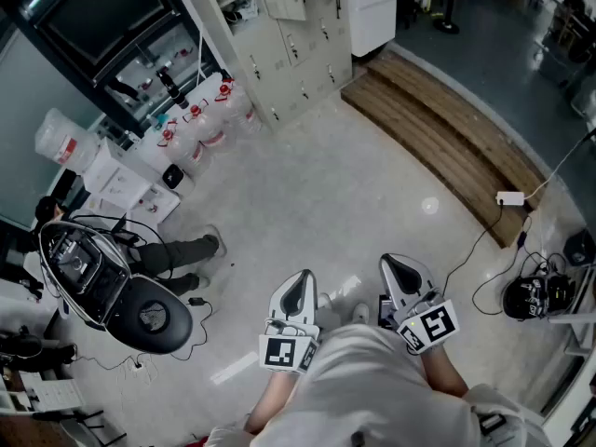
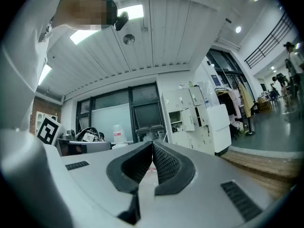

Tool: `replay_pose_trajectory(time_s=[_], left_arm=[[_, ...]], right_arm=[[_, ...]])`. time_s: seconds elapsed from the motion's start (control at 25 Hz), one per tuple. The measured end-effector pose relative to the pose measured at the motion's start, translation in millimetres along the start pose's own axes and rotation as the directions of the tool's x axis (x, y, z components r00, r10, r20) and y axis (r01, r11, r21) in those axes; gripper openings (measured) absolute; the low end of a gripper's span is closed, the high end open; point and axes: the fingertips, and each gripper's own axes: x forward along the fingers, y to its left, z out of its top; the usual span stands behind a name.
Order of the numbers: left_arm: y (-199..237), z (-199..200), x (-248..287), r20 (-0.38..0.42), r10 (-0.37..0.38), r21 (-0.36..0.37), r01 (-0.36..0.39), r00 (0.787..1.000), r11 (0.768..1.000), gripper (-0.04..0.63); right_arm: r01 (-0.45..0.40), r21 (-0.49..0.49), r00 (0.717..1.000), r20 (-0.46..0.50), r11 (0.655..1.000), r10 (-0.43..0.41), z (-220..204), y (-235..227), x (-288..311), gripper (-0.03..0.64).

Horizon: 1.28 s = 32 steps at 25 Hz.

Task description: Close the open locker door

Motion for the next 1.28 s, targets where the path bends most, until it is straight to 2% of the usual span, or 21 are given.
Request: replay_pose_trajectory(time_s=[0.6,0.84,1.08,1.28], left_arm=[[-14,-1,11,0.017,0.026,-0.013,-0.026,1.000,1.000,0.009],[-28,-4,22,0.023,0.003,-0.025,-0.002,1.000,1.000,0.009],[-33,-10,28,-0.002,0.009,-0.034,-0.009,1.000,0.999,0.009],[-17,-18,35,-0.028,0.024,-0.055,-0.026,0.999,0.998,0.009]], right_arm=[[-0.020,-0.025,1.000,0.016,0.999,0.020,10,-15,-5,0.029],[0.007,-0.028,1.000,0.005,1.000,-0.007,9,-26,-15,0.029],[0.041,0.049,0.999,0.003,0.998,-0.041,3,-44,-20,0.029],[0.032,0.060,0.999,-0.040,0.998,-0.029,-8,-47,-2,0.029]])
